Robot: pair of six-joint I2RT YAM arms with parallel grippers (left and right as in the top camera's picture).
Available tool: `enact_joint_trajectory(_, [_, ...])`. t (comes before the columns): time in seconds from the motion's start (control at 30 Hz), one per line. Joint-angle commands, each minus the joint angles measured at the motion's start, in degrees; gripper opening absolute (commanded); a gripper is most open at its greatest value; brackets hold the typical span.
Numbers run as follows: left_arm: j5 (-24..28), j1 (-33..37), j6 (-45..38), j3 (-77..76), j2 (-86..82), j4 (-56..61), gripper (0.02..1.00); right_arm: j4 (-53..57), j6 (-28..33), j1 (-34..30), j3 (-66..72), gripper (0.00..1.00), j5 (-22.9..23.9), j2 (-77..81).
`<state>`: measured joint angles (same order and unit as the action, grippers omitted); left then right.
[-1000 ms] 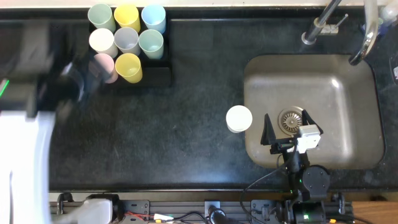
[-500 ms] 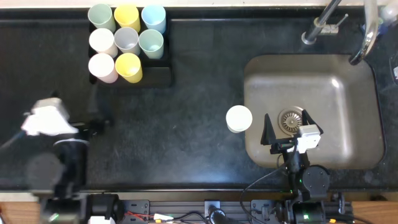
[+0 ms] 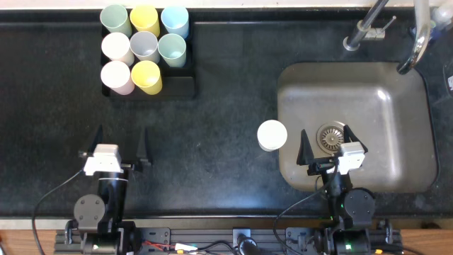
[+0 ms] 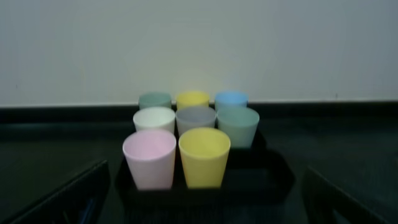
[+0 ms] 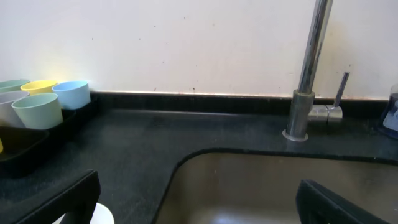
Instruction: Store Cups
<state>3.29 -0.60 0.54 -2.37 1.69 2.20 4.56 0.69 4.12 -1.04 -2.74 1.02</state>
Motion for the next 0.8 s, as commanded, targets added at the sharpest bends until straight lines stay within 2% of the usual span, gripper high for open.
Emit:
enact_joint_trajectory(0.03, [1.0,0.3,-1.4,0.2,-1.6,-5.9,1.0,-0.3,0.2,-0.3,0.8,0.998,-0.2,-0.3])
enact_joint_trajectory(0.2, [0.9,0.2,-1.4,0.2,-1.6,-10.5,1.0,-0.3,0.2,-0.3,0.8,0.998,-0.2,-0.3])
enact_joint_trajectory(0.8, [0.9,0.2,-1.4,0.2,-1.5,-10.4,0.998,-0.3,0.2,-0.3,0.8,0.996,-0.2,-0.3])
